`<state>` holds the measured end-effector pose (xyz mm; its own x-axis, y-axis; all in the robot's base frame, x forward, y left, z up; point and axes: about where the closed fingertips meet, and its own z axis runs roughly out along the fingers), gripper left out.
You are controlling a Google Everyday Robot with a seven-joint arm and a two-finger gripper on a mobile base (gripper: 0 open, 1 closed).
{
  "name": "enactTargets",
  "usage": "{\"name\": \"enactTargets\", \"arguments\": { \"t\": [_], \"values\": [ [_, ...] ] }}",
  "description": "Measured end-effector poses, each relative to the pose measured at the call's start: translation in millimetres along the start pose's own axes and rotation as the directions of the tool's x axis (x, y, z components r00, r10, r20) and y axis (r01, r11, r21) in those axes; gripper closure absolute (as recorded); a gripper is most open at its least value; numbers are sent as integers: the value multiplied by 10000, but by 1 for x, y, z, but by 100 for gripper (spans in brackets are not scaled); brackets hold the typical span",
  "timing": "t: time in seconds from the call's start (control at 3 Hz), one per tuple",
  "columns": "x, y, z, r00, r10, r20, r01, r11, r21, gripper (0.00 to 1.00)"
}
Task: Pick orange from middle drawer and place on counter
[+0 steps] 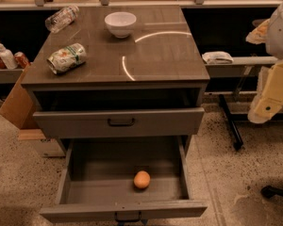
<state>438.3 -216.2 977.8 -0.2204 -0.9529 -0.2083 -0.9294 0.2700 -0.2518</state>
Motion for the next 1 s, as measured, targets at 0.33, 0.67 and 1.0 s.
{"name": "enactTargets", "arguments": {
  "t": [0.33, 0.67, 1.0],
  "values": [
    [-1, 0, 6, 9998, -6, 217, 6, 10000, -33, 0],
    [3, 8, 44, 9957, 266, 882, -221, 9984, -518, 0],
    [8, 28, 103, 9866, 1011, 1279, -791, 9827, -1672, 0]
  ]
}}
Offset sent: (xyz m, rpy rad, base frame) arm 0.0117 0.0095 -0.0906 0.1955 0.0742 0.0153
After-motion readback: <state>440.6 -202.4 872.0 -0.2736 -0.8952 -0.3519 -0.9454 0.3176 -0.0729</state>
